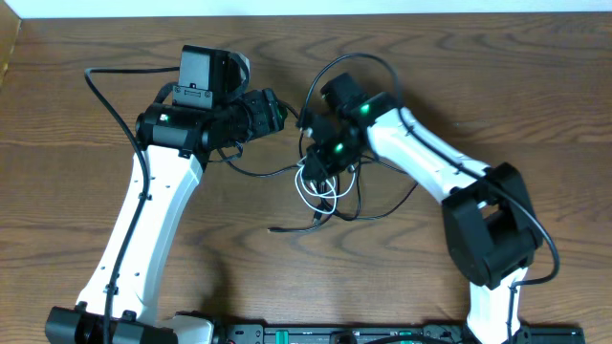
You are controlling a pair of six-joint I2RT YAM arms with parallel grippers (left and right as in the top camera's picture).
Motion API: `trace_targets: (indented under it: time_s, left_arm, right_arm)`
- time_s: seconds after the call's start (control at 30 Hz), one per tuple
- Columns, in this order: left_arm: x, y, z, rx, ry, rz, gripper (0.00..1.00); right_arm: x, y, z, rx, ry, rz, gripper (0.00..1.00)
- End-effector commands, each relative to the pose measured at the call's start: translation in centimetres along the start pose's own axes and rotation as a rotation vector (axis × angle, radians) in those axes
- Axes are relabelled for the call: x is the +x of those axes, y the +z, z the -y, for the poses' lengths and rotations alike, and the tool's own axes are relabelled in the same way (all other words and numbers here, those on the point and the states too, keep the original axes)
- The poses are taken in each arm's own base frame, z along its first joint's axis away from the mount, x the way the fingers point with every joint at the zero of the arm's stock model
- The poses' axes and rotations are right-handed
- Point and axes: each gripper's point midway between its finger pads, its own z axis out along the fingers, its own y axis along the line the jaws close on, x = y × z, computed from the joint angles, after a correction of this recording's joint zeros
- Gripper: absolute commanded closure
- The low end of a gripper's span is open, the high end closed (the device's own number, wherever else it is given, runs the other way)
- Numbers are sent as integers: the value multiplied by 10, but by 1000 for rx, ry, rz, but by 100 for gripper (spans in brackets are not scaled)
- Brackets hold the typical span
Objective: Untangle cables
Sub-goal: 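Pull the white cable up and away to the right with the right gripper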
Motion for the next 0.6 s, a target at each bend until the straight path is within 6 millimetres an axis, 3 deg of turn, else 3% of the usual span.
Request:
trace_targets:
  time_s: [0.0, 0.1, 0.13, 0.23, 0.47, 0.57]
  left_arm:
    - [-4, 0, -4, -18, -2, 8, 30]
    - [-4, 0, -4, -18, -2, 8, 30]
    - [-4, 0, -4, -18, -2, 8, 30]
    - [-4, 0, -4, -18, -1, 8, 30]
    - [-3, 1, -4, -19, -2, 7, 30]
    - [-3, 1, -4, -20, -2, 6, 30]
  right_arm:
    - [-39, -81, -58, -195, -117, 188, 99]
    - [-54, -141, -92, -333, -178, 300, 99]
    - [-60, -172, -105, -387, -202, 354, 99]
    - [-71, -233, -126, -432, -240, 461, 99]
    - [-84, -324, -151, -397, -277, 651, 99]
    - [-86, -352, -162, -384, -310, 714, 99]
